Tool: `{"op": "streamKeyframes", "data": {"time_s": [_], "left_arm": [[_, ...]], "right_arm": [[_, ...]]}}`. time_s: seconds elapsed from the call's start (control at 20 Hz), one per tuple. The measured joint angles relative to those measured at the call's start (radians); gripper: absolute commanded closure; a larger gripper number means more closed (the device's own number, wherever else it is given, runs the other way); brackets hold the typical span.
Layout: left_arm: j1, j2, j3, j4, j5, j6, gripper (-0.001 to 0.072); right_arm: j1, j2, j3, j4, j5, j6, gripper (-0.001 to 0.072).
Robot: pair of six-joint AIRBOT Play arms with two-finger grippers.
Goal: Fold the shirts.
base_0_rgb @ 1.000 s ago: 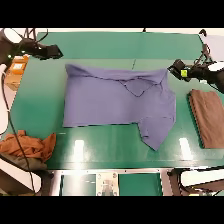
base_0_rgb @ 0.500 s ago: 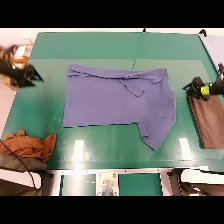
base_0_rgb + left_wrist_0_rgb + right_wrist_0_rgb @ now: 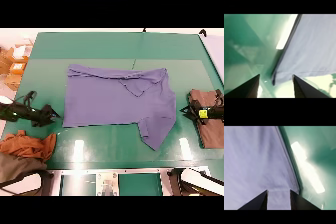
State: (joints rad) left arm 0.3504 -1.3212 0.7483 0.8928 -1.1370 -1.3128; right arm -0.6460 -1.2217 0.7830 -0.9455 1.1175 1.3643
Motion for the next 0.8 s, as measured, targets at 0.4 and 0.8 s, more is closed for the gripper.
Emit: {"op": "streamKeyframes", "data": {"time_s": [0.4,0.8], "left_arm": [[-0.167,-0.038,-0.111,-0.139,0.146,0.071,0.0684],[-0.093,-0.051,-0.003,-0.146,0.15,0.108,0.0684]], "right_arm": [[-0.013,0.011,-0.069,0.002,-0.003,-0.01,0.0284],[-0.046,-0.06,-0.075,0.019,-0.003,-0.023,0.0284]]}}
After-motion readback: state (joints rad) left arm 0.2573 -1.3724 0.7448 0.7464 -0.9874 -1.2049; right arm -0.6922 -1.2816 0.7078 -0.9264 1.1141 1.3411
